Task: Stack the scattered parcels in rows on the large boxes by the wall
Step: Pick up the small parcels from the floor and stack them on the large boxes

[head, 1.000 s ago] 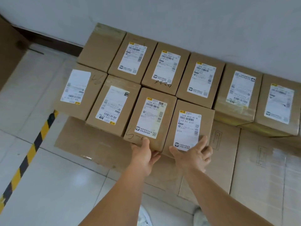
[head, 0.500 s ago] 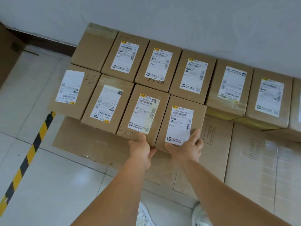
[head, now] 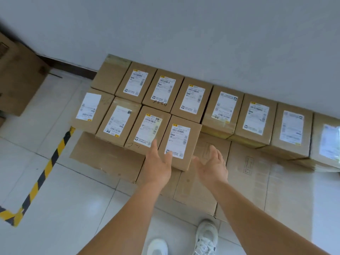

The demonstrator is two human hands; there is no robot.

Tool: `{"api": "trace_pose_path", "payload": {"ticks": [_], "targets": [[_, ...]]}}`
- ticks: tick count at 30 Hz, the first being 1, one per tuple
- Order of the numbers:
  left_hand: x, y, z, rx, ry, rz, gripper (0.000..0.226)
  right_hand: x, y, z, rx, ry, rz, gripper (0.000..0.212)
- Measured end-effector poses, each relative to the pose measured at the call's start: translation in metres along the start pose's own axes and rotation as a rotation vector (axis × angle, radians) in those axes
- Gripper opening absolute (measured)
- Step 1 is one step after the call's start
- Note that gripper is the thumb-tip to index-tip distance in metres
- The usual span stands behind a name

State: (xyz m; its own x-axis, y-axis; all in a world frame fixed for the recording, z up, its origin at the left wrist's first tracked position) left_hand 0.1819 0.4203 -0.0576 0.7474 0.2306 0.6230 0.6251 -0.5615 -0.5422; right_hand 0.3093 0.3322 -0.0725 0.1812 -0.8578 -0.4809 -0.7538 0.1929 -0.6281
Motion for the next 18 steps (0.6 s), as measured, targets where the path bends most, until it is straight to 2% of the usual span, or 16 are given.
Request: {"api": "trace_pose_path", "payload": {"ticks": [7, 18], "targets": [[0.043, 0.007, -0.063, -0.139, 0.189, 0.233, 0.062, 0.026, -0.062, -0.063, 0.126, 0.047, 0.037, 0.074], [0.106, 0.039, -0.180, -0.364, 0.414, 0.431, 0.062, 0.089, -0.152, -0.182, 0.391, 0.239, 0.303, 0.070]]}}
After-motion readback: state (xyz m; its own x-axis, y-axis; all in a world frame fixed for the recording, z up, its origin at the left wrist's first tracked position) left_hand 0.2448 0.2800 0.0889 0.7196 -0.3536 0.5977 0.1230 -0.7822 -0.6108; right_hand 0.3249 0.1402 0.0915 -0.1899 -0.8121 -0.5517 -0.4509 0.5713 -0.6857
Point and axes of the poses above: each hand's wrist, its own z-axis towards the middle knuckle, its own y-axis out of the palm, x = y × z, the point moved 1 cm from there along z, towards the middle knuckle, and after that the axes turned 1 degree about -y, right-handed, at the moved point
